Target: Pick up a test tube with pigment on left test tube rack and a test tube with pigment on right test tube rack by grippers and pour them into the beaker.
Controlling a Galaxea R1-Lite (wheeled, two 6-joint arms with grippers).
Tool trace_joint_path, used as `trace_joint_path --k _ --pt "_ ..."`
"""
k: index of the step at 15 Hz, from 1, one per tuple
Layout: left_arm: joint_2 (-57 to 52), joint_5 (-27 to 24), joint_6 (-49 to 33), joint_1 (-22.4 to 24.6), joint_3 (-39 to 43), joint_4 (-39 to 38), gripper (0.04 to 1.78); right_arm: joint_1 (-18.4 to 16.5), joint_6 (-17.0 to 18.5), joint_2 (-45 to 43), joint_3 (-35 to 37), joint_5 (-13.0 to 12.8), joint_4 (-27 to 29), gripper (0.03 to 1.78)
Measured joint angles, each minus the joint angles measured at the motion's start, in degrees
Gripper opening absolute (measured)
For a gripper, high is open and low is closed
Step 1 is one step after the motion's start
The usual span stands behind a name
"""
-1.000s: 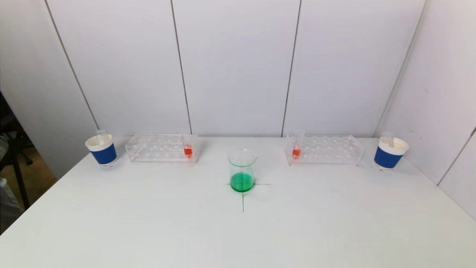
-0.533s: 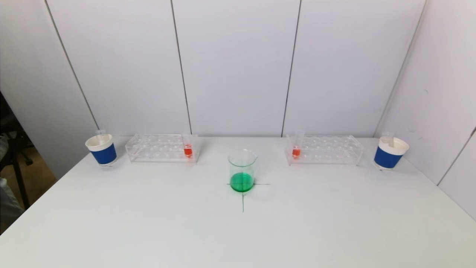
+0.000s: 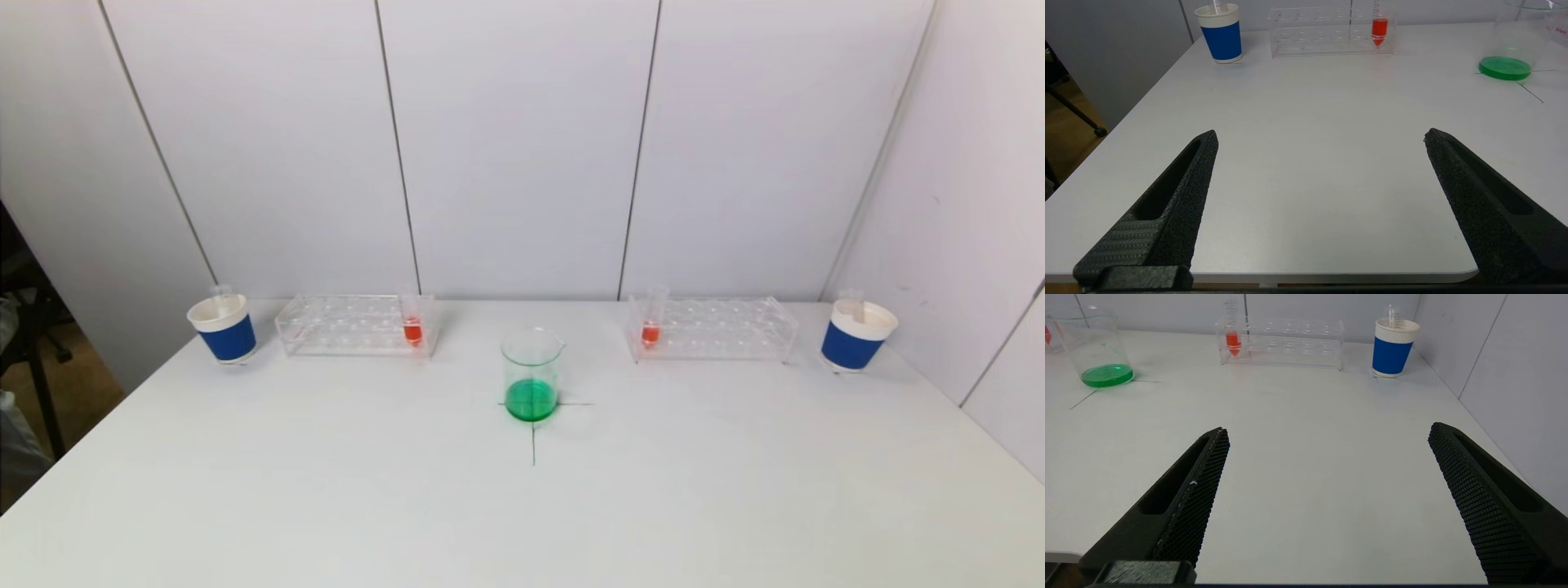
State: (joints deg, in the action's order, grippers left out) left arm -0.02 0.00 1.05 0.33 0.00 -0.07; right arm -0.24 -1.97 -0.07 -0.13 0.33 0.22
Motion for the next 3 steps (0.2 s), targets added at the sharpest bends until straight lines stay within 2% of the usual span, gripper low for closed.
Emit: trace_joint_path --k 3 --pt "0.0 0.0 0.0 0.0 0.0 0.0 1.76 0.0 0.3 0.0 0.0 0.0 0.0 1.77"
